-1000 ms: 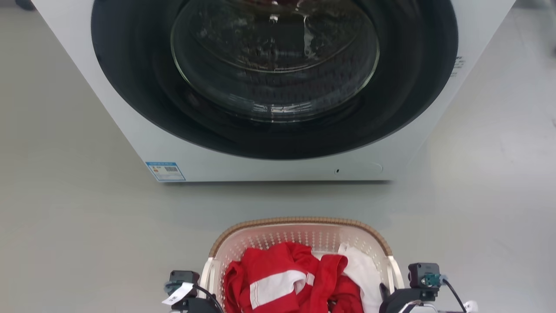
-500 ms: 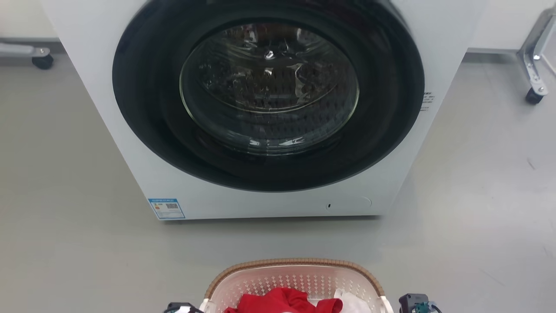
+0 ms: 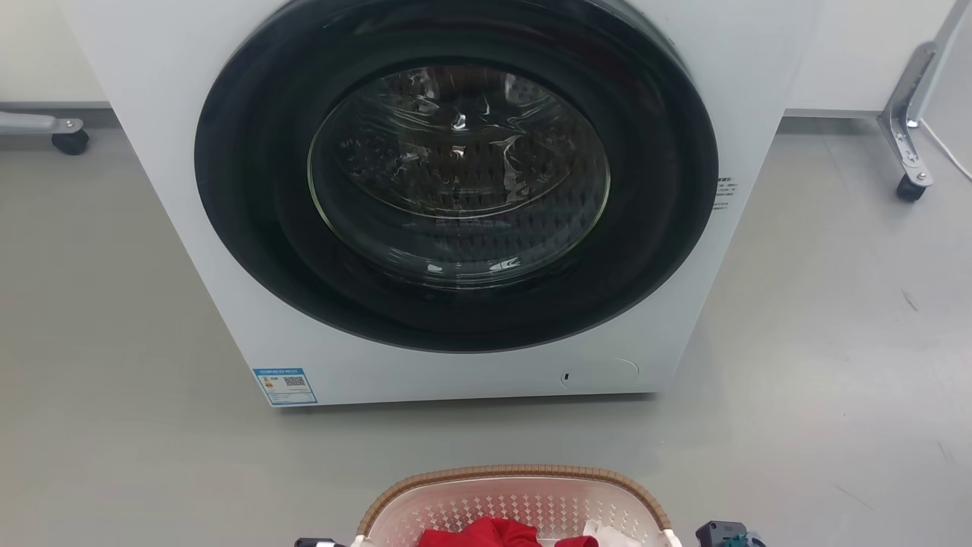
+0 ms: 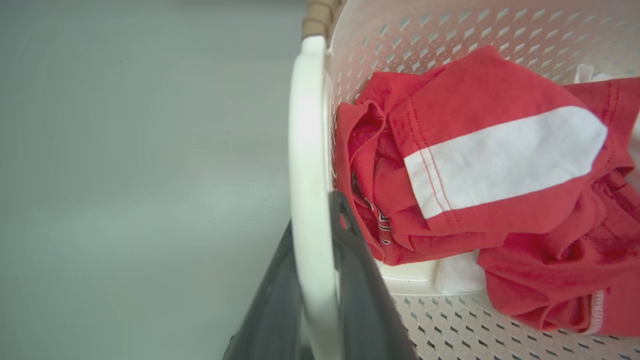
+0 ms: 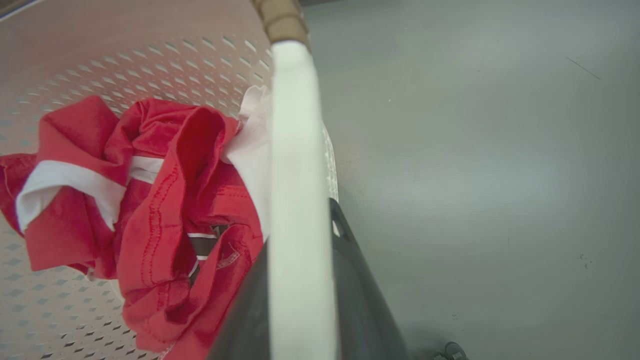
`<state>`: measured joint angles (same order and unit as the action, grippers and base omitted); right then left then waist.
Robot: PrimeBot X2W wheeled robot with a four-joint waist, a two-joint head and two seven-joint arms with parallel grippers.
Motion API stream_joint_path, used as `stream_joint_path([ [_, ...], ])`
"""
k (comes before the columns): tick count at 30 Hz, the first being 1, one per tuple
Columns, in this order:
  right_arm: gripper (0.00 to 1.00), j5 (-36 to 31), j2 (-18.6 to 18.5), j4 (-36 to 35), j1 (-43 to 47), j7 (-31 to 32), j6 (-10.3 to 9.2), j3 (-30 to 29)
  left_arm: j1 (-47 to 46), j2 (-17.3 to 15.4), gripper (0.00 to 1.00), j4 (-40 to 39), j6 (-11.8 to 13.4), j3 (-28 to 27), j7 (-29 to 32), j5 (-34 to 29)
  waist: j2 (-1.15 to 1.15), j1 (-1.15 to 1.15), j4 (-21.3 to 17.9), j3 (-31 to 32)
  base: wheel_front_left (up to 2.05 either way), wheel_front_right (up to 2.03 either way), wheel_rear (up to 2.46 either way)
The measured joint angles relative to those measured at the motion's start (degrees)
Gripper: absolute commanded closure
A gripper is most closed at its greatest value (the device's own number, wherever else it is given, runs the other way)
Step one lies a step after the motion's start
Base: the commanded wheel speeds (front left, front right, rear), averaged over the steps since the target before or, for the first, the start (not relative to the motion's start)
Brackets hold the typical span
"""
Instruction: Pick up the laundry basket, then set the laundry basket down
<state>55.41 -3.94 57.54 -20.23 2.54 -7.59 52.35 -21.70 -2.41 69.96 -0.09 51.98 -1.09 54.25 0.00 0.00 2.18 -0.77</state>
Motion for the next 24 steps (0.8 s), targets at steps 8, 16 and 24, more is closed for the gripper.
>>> stream_joint_path([
  [8, 1.0, 1.71, -0.04, 0.13, 0.01, -0.02, -0.07, 1.51, 0.12, -0.1, 1.0, 0.03, 0.0, 0.21, 0.25, 0.05, 0.01, 0.0, -0.14, 0.33, 0.0, 0.0, 0.0],
  [16, 1.0, 2.72, -0.07, 0.36, 0.0, -0.15, -0.47, 2.7, 0.15, -0.11, 1.0, 0.02, 0.01, 0.44, 0.25, 0.08, 0.01, 0.0, -0.2, 0.51, 0.0, 0.0, 0.0],
  [24, 1.0, 3.81, -0.05, 0.87, -0.07, -0.63, -0.47, 3.76, 0.18, -0.1, 1.0, -0.07, 0.07, 0.6, 0.35, 0.32, 0.0, 0.0, -0.11, 0.48, 0.0, 0.0, 0.0],
])
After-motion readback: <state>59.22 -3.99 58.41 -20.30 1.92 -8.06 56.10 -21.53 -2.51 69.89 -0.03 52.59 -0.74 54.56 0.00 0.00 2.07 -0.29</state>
